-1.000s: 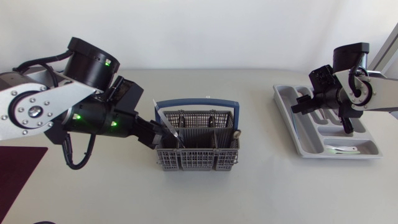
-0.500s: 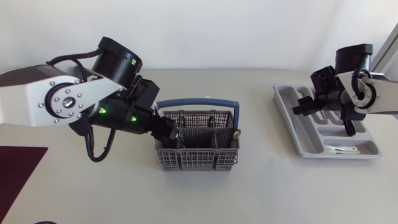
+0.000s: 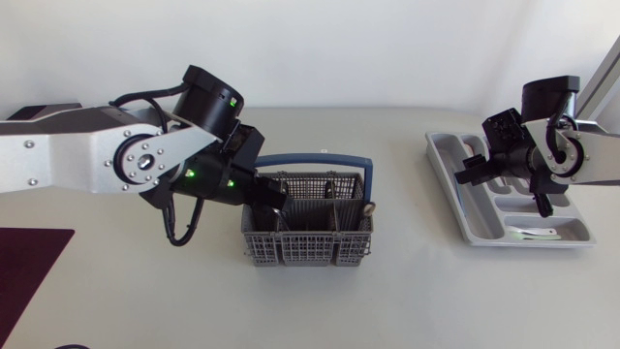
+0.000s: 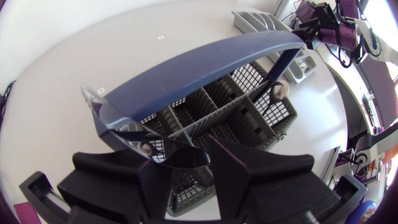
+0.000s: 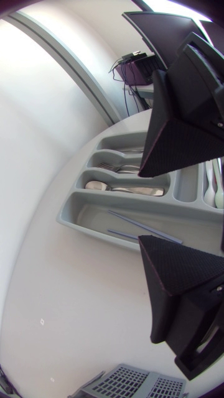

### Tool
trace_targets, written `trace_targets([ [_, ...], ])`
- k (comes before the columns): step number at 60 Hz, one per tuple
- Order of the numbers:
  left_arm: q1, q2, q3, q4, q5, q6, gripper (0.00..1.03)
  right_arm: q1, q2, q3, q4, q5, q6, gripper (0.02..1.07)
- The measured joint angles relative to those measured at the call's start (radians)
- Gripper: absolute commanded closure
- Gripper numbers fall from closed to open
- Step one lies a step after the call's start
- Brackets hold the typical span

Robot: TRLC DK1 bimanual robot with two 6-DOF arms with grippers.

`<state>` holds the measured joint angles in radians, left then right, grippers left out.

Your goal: Sort the cutlery from the basket into the organizer compartments.

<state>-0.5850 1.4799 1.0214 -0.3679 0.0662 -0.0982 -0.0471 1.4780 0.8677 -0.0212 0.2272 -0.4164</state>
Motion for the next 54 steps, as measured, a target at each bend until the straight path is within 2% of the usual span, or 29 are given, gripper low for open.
trace_targets([
  [17,-0.034,-0.001,-0.002,0.047,-0.002,-0.006,1.00,0.000,0.000,-0.006,0.006,-0.008,-0.015,0.39],
  [32,-0.105,-0.090,-0.050,0.073,-0.097,0.051,1.00,0.006,-0.016,-0.040,0.024,-0.027,-0.034,0.39],
  [44,-0.119,-0.214,-0.050,0.075,-0.120,0.080,1.00,0.045,-0.127,-0.085,0.016,-0.090,-0.041,0.39],
  [54,-0.117,-0.310,-0.044,0.073,-0.103,0.080,1.00,0.094,-0.261,-0.092,-0.063,-0.176,-0.042,0.39],
])
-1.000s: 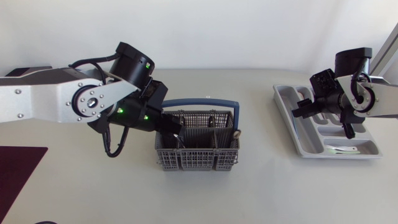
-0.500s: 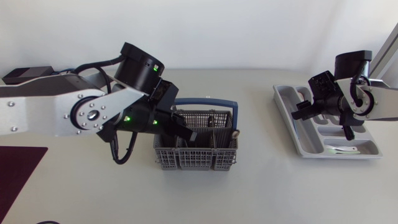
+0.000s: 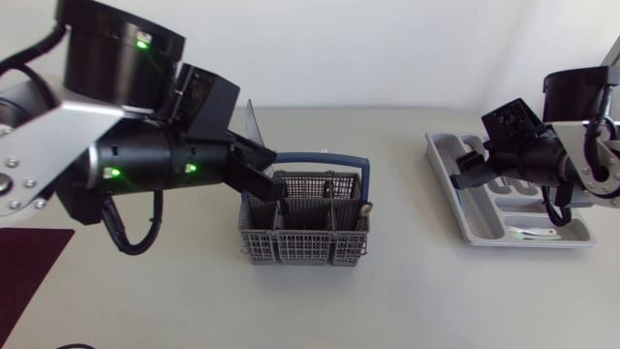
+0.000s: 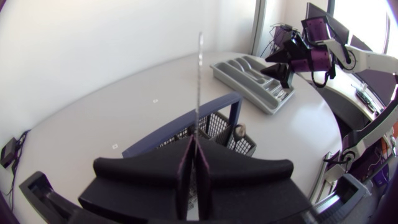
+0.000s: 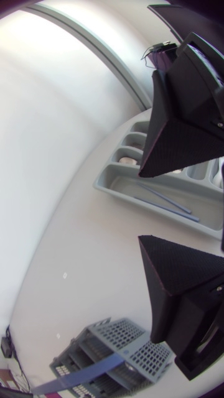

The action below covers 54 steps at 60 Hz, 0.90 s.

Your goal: Sort the cutlery from the basket into the organizer compartments.

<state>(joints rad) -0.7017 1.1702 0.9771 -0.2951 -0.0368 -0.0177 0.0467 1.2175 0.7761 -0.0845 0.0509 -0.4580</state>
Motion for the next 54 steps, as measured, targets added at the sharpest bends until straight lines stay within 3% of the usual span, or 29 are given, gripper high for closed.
trace_targets([
  [15,0.104,-0.108,0.046,-0.014,0.209,-0.017,1.00,0.150,-0.258,-0.001,-0.185,-0.195,0.001,0.38],
  [30,0.185,-0.088,0.051,-0.023,0.510,-0.073,1.00,0.286,-0.359,0.002,-0.318,-0.393,0.009,0.39],
  [40,0.195,-0.024,0.051,-0.007,0.635,-0.085,1.00,0.329,-0.354,0.002,-0.332,-0.508,0.027,0.39],
  [54,0.176,0.011,0.048,0.061,0.732,-0.092,1.00,0.395,-0.288,0.002,-0.330,-0.613,0.059,0.39],
])
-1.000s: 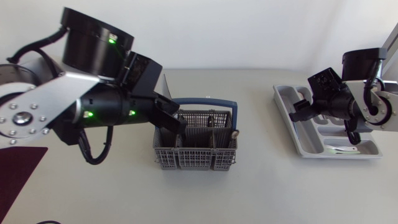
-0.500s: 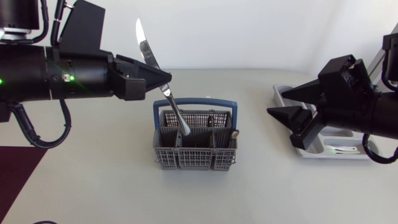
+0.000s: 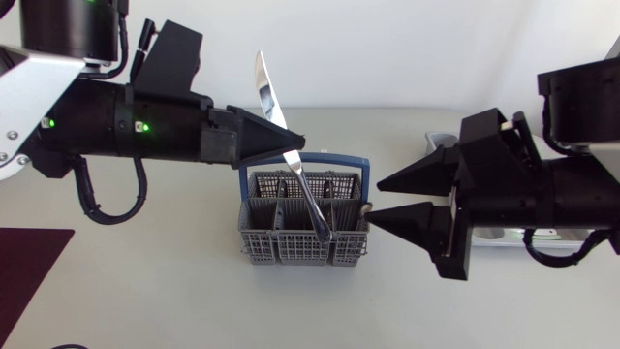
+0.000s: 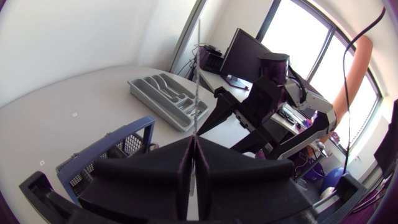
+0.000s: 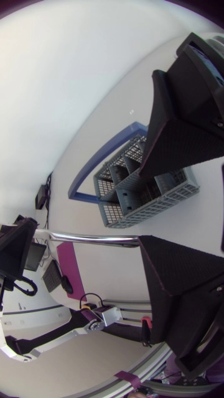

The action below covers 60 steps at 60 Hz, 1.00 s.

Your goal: Sort the cutlery from the basket into the organizer compartments.

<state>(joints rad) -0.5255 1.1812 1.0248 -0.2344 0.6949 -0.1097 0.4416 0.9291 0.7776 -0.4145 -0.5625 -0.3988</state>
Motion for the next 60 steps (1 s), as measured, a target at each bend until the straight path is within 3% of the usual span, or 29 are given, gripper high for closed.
trace_targets([
  [14,-0.061,0.039,0.000,0.024,0.039,0.000,1.00,0.052,0.066,0.000,0.047,-0.072,0.034,0.40],
  [34,-0.099,0.089,0.000,0.051,0.039,0.000,1.00,0.083,0.116,0.000,0.074,-0.150,0.069,0.66],
  [43,-0.101,0.095,0.000,0.061,0.039,0.000,1.00,0.088,0.124,0.000,0.082,-0.168,0.085,0.85],
  [48,-0.106,0.096,0.000,0.068,0.039,0.000,1.00,0.090,0.126,0.000,0.083,-0.172,0.086,1.01],
  [60,-0.111,0.096,0.001,0.076,0.042,0.001,1.00,0.090,0.128,0.000,0.085,-0.177,0.112,1.01],
])
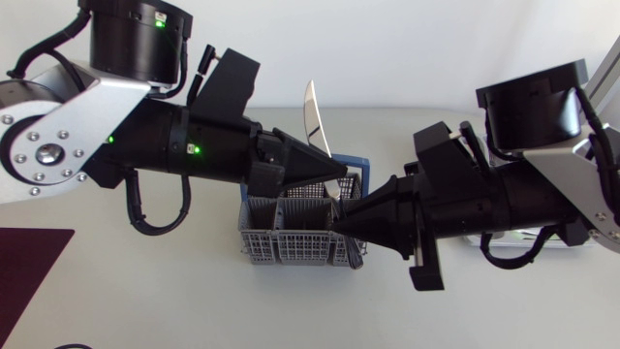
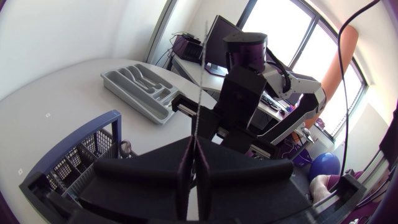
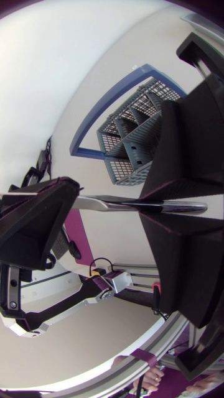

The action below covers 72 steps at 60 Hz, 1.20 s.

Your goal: Sort the cutlery from the basket into the organizer compartments.

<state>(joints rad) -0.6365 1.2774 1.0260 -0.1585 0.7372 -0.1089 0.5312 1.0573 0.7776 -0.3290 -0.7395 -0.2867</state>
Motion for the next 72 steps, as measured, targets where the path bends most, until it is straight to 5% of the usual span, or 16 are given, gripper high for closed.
trace_targets([
  [3,0.000,0.000,0.000,0.000,0.001,0.000,0.94,0.000,0.000,0.000,-0.001,0.002,0.011,1.01],
  [10,0.000,0.000,0.000,0.013,0.007,-0.016,0.47,0.002,0.000,0.000,-0.005,0.002,0.014,1.01],
  [15,0.002,-0.002,0.004,0.038,0.006,-0.031,0.30,0.008,0.000,-0.002,-0.016,0.002,0.014,1.01],
  [38,0.101,-0.059,0.095,0.186,-0.043,-0.171,0.23,-0.085,-0.097,-0.081,-0.107,0.007,-0.034,1.01],
  [57,0.196,-0.095,0.097,0.200,-0.096,-0.209,0.23,-0.537,-0.176,-0.088,-0.169,0.002,-0.168,1.01],
  [72,0.188,-0.101,0.070,0.044,-0.239,-0.085,0.23,-0.937,0.029,0.008,-0.102,-0.016,-0.269,1.01],
])
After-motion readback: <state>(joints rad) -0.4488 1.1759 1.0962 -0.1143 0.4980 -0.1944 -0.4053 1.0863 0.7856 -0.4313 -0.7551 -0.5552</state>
